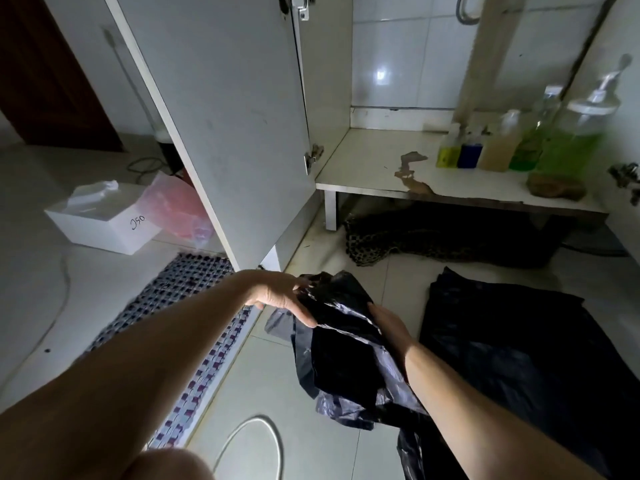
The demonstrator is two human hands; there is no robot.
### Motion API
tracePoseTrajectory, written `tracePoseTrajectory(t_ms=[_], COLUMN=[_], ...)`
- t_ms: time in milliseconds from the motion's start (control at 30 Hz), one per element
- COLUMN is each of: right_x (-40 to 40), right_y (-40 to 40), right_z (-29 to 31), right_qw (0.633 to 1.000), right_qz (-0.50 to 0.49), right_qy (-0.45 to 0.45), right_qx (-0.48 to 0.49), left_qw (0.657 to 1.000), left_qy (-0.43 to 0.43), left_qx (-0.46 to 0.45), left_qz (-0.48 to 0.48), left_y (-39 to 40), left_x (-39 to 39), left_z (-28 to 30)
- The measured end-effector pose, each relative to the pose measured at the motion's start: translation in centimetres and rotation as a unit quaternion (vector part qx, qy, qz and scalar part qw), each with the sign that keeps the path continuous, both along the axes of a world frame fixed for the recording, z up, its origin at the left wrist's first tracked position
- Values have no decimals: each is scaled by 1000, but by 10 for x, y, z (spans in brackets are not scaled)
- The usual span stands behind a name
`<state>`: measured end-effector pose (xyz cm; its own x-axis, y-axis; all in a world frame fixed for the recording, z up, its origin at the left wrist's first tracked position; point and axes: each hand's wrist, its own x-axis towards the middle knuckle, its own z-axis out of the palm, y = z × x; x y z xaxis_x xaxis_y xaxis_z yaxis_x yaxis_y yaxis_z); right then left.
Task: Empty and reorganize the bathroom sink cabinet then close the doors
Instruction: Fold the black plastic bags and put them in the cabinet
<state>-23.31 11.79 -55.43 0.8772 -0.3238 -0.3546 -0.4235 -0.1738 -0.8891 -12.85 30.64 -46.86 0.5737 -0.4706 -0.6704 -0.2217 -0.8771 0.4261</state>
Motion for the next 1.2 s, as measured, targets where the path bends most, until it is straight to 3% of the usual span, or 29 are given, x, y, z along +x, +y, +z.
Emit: tracePoseTrajectory(t_ms=[133, 200, 300, 400, 500, 600, 667, 733, 833, 867, 933, 1033, 1100, 1200], right_x=[-3, -6, -4, -5, -4, 8, 9, 7, -1, -2, 0, 6, 10, 12], right_y=[6, 19, 28, 39, 41, 28, 18, 11, 18, 23, 27, 19, 10, -8], right_z=[-4, -4, -18, -6, 16, 37, 53, 67, 69, 64, 50, 55, 69, 83], right_qw=[996, 990, 981, 968, 971, 986, 991, 979, 948, 937, 943, 990, 995, 994], right_qz=[49, 118, 174, 225, 222, 144, 121, 188, 299, 297, 230, 88, 41, -22], right_qy=[66, 69, 81, 91, 77, -12, -58, -61, -26, -11, -29, -81, -94, -90], right_qx=[17, -17, -32, -61, -36, -82, 6, 50, -108, -185, -239, -77, 11, 56], left_qw=[994, 980, 920, 875, 863, 888, 901, 908, 903, 900, 896, 873, 851, 817], left_qy=[-71, -188, -389, -479, -483, -404, -364, -337, -322, -326, -354, -445, -505, -565], left_qx=[26, 22, 15, 9, 57, 134, 159, 181, 211, 210, 197, 167, 137, 113], left_qz=[-79, -63, -34, -69, -140, -174, -172, -169, -193, -196, -181, -111, -52, 7], left_y=[5, 8, 3, -14, -34, -45, -47, -49, -51, -52, -54, -48, -37, -27], left_x=[8, 15, 23, 17, 10, 6, 5, 4, 3, 3, 1, 3, 9, 16], left_z=[2, 4, 16, 31, 46, 56, 56, 55, 53, 53, 54, 56, 58, 69])
